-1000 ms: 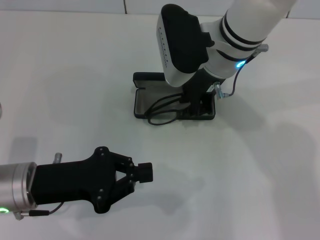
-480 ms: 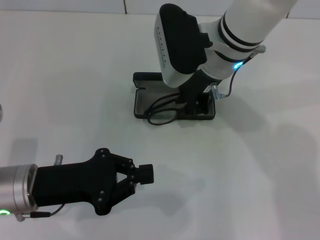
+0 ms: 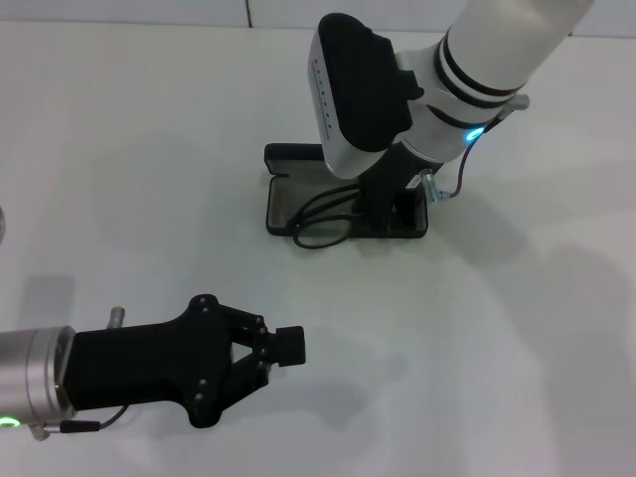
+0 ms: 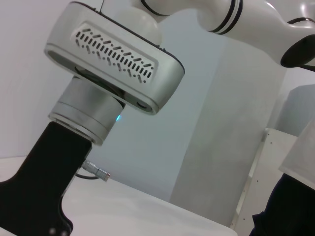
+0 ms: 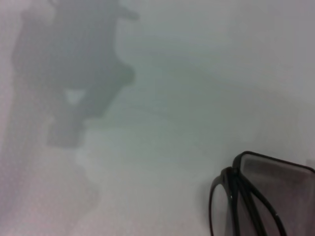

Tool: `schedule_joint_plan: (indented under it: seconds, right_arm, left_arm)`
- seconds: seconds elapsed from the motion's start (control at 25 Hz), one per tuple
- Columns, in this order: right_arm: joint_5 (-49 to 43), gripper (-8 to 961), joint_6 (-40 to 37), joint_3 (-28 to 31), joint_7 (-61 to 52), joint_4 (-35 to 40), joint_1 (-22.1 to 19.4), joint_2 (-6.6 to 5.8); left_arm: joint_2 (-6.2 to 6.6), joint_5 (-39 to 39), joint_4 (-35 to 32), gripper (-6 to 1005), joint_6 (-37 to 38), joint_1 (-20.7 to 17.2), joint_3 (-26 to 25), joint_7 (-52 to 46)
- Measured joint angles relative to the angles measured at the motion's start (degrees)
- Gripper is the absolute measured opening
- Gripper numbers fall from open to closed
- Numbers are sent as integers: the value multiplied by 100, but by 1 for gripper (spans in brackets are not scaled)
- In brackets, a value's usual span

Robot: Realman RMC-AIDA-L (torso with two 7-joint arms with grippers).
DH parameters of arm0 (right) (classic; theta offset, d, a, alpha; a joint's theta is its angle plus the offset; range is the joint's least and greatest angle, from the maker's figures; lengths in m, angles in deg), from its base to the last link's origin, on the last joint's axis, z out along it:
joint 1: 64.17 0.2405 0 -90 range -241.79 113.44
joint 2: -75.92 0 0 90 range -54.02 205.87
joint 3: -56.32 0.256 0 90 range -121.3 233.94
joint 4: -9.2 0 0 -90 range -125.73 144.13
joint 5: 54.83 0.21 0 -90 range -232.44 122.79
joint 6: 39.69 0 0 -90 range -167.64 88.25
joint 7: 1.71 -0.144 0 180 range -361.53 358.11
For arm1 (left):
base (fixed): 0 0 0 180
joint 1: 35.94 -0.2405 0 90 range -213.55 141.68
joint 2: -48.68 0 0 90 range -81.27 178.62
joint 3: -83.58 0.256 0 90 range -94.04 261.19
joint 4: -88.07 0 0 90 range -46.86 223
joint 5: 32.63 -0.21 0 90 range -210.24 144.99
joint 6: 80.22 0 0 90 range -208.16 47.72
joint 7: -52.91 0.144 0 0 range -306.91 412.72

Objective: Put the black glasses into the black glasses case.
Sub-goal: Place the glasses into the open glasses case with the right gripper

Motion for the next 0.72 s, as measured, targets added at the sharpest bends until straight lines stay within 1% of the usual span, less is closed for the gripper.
schedule_joint_plan:
  seconds: [0.52, 0.72]
  right_arm:
    - [17, 122, 58, -21, -4, -62, -12, 0]
    - [141, 98, 147, -151, -4, -57, -37, 0]
  left_arm:
    - [0, 0, 0, 50, 0, 0, 0, 0]
    - [0, -8, 0, 50, 0, -9, 9, 1]
